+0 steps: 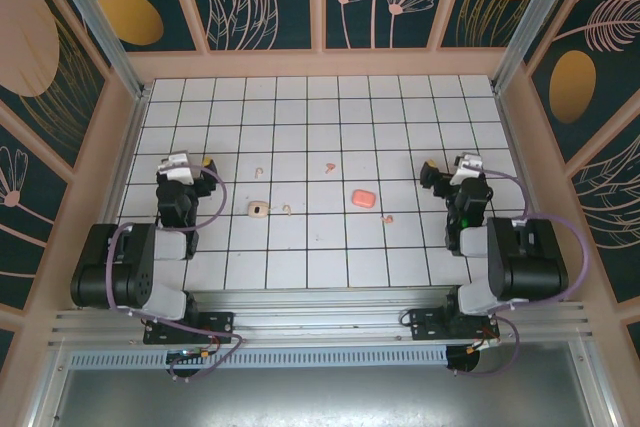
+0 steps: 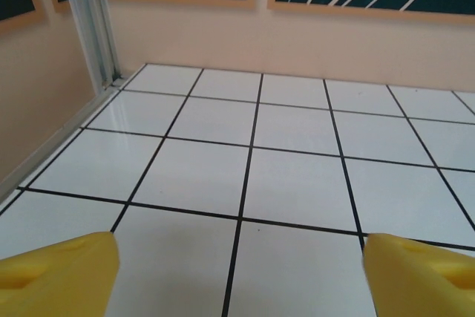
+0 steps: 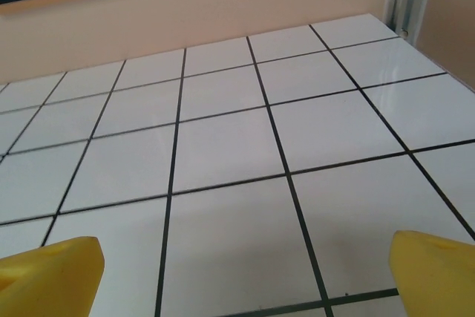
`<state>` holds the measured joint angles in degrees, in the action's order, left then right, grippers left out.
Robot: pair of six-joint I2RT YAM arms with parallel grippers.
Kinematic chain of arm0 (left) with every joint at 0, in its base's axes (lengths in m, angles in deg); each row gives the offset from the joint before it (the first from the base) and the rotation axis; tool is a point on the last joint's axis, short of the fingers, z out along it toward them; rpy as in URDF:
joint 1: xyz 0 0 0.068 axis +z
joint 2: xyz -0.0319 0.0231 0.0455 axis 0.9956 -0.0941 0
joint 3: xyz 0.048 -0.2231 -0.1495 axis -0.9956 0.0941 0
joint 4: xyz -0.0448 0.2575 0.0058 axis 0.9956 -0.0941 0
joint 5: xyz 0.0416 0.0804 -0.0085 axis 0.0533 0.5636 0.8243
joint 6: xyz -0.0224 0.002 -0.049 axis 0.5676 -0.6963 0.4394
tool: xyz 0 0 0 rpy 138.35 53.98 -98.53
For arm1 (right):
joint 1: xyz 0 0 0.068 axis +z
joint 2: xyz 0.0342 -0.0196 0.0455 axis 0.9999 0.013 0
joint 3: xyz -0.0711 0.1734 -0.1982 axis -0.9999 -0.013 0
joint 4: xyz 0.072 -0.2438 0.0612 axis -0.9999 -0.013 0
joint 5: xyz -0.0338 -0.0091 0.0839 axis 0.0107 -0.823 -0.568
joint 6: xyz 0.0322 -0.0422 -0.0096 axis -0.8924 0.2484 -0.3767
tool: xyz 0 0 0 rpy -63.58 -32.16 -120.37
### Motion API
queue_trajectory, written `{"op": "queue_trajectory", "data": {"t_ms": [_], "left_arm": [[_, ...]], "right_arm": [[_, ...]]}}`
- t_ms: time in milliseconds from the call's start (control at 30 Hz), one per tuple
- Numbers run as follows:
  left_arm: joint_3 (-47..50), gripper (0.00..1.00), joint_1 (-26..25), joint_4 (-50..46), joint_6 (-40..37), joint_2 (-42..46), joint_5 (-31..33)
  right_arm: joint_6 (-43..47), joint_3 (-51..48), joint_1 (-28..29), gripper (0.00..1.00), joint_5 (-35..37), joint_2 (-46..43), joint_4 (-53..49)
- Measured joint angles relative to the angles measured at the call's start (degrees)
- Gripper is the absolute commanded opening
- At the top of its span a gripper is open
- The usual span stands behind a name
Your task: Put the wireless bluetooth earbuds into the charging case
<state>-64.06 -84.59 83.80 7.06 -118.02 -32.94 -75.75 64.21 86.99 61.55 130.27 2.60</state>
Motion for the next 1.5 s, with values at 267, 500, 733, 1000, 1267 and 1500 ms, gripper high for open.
{"op": "queue_trajectory", "data": {"t_ms": [267, 500, 733, 1000, 1267, 1500], "left_arm": [[-13.94, 0.69, -0.46, -22.73, 3.74, 7.85, -5.62], [-17.81, 0.69, -5.01, -40.35, 7.3, 8.68, -6.1], [-17.86, 0.63, -6.36, -47.69, 9.46, 8.22, -5.9], [-18.25, 0.64, -6.47, -51.08, 9.57, 7.45, -4.57], [-18.25, 0.64, -6.47, -51.56, 9.6, 6.58, -4.17], [-18.25, 0.65, -6.56, -51.56, 9.62, 6.58, -2.38]], "right_arm": [[-7.89, 23.47, 2.47, 0.99, 0.74, -10.8, -39.47], [-13.86, 38.4, 17.0, 0.91, 2.21, -7.17, -67.91], [-20.39, 51.08, 25.68, 0.75, 2.45, 8.74, -87.36], [-24.33, 58.51, 31.19, 0.75, 4.22, 18.73, -100.32], [-26.05, 60.22, 32.94, 0.8, 4.15, 22.73, -102.49], [-26.49, 60.59, 33.99, 0.82, 3.72, 25.68, -102.79]]}}
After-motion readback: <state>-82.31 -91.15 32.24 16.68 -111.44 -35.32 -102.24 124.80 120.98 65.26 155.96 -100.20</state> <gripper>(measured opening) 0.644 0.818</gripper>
